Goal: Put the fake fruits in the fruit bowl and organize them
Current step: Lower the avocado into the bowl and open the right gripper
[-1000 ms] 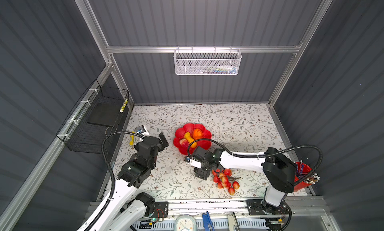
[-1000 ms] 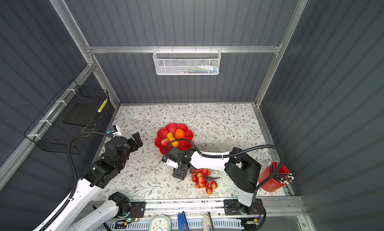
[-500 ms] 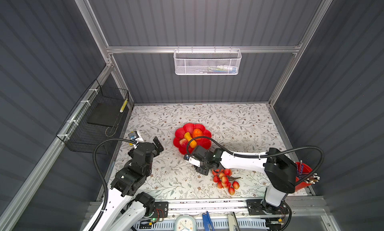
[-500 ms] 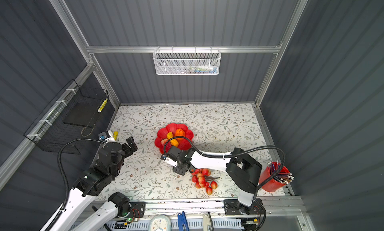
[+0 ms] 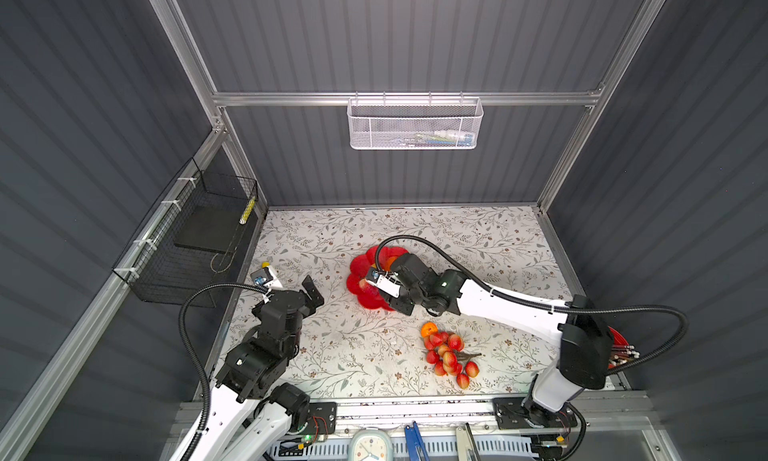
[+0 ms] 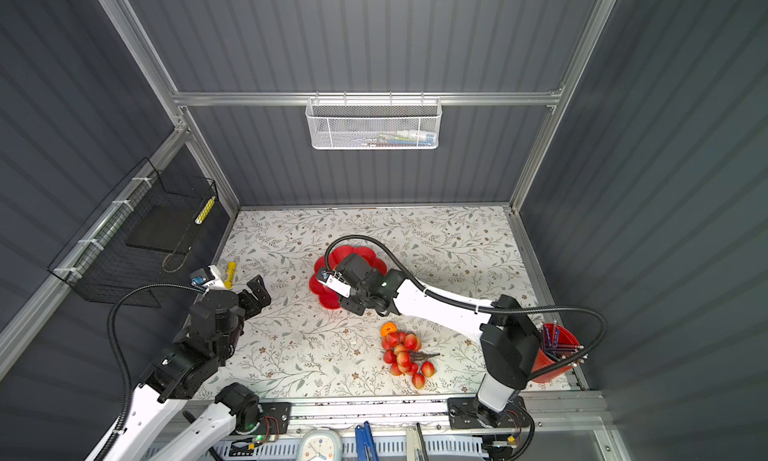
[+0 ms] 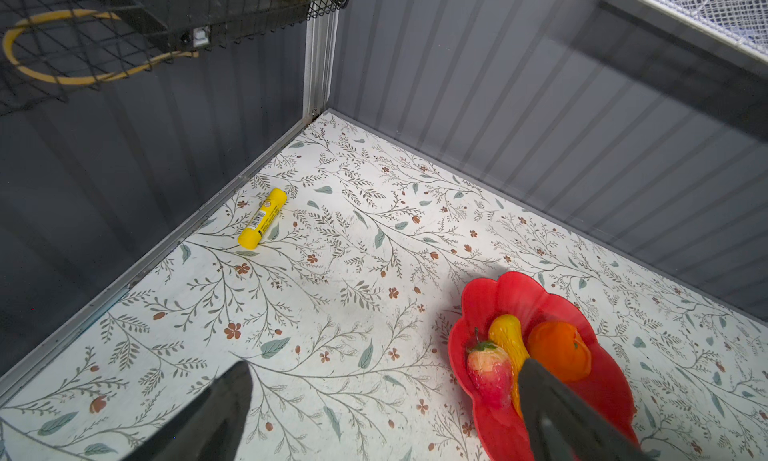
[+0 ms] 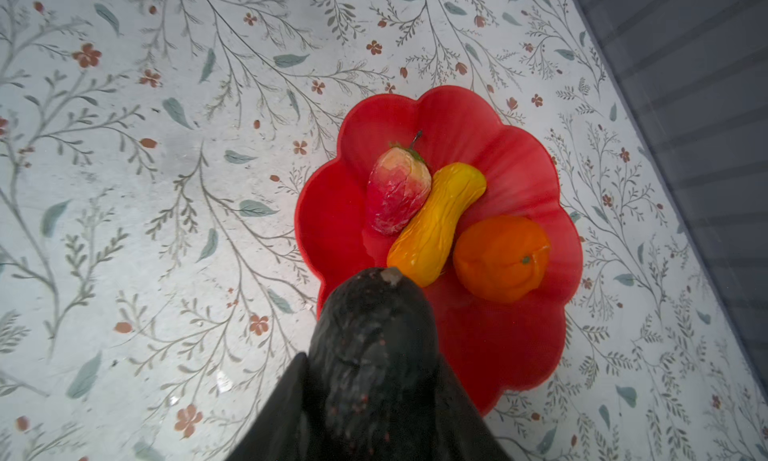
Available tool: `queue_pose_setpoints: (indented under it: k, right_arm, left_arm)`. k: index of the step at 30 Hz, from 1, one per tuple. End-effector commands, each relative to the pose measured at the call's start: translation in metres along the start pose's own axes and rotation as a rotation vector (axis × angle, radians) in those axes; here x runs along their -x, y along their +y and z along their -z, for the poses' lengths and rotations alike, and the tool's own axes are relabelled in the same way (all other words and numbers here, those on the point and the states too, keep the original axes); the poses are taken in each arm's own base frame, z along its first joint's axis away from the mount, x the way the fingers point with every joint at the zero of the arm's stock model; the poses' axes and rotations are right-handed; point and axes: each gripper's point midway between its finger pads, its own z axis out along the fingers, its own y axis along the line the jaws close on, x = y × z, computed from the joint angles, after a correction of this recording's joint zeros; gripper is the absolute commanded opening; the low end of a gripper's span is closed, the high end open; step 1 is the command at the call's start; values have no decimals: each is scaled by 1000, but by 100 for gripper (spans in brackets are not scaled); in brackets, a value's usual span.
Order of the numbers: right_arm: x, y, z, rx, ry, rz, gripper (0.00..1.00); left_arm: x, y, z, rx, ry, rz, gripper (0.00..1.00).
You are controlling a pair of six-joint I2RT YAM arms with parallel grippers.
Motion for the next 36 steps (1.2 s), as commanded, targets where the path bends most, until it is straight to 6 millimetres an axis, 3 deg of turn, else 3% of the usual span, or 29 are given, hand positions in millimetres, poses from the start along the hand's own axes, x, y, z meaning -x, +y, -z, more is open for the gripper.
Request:
queue_pose_setpoints:
  k: [1, 7, 13, 17, 22, 25, 29, 32, 36]
  right_arm:
    - [11, -8, -17, 24, -32, 64, 28]
    - [16, 4, -46, 101, -47, 122, 33]
    - [11, 4, -65, 103, -9, 103, 58]
    - [20, -2, -50, 99, -47, 30, 70]
    - [35, -17, -5, 53, -85, -119, 78]
    - [18, -25, 27, 2, -14, -280, 81]
    - [-39, -19, 52, -64, 132, -525, 84]
    - [-86, -3, 56, -44, 246, -692, 87]
    - [-129, 18, 50, -33, 362, -786, 95]
  left_arm:
    - [-5, 3, 3, -8, 13, -5, 100]
    - [-4, 5, 8, -28, 8, 8, 100]
    - [-3, 3, 10, -42, 10, 10, 100]
    - [-3, 1, 9, -42, 15, 5, 100]
    - [0, -2, 8, -49, 12, 4, 100]
    - [1, -4, 8, -54, 13, 4, 100]
    - [1, -7, 7, -67, 8, 10, 100]
    - [1, -9, 6, -76, 5, 13, 100]
    - [1, -13, 4, -86, 12, 6, 100]
